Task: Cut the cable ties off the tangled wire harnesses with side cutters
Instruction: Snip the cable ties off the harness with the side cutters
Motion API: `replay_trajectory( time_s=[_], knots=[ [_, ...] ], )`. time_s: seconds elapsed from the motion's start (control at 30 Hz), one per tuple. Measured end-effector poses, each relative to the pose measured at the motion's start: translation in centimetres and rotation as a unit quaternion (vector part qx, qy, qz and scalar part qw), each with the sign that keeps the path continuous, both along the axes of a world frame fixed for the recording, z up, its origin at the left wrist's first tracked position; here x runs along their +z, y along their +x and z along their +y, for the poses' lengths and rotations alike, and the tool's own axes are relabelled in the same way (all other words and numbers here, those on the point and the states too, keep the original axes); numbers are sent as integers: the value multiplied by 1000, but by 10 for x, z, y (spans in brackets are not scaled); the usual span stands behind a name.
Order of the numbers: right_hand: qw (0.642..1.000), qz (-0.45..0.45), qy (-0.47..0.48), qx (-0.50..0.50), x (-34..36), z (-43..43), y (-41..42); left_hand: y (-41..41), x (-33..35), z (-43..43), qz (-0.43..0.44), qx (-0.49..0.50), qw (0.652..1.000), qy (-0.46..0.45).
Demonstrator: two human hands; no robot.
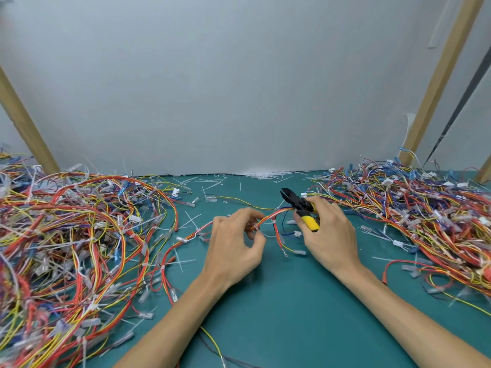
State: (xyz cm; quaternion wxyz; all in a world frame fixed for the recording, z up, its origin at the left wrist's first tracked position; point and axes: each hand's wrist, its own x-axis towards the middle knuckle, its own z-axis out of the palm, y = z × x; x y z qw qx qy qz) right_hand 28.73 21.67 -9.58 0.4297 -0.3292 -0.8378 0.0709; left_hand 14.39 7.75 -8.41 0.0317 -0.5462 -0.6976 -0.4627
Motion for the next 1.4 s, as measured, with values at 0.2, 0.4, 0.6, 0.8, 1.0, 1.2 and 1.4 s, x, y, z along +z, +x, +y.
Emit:
replay_trajectory(
  time_s=[0.2, 0.4, 0.6, 0.8, 1.0, 1.2, 1.4],
  knots=[
    [1000, -7, 17, 10, -1, -3, -1, -1, -3, 1, 30, 0, 1000, -7],
    [1000, 1, 8, 15, -1, -2, -2, -6, -8, 4, 34, -12, 999, -1],
    [999, 40, -6, 24, 0, 0, -3, -8, -11, 8, 4, 11, 1000, 0],
    [991, 49, 61, 109, 7, -15, 2, -5, 7, 11, -342, 29, 939, 6],
    [983, 9, 33, 181, 7, -27, -3, -3, 27, 10, -621, -102, 777, 11],
    [968, 153, -124, 153, 9, -17, -5, 2, 18, 9, -610, -170, 774, -14],
    [920, 168, -283, 211, 15, -12, -4, 1, 16, 10, -575, -180, 796, -49]
  ],
)
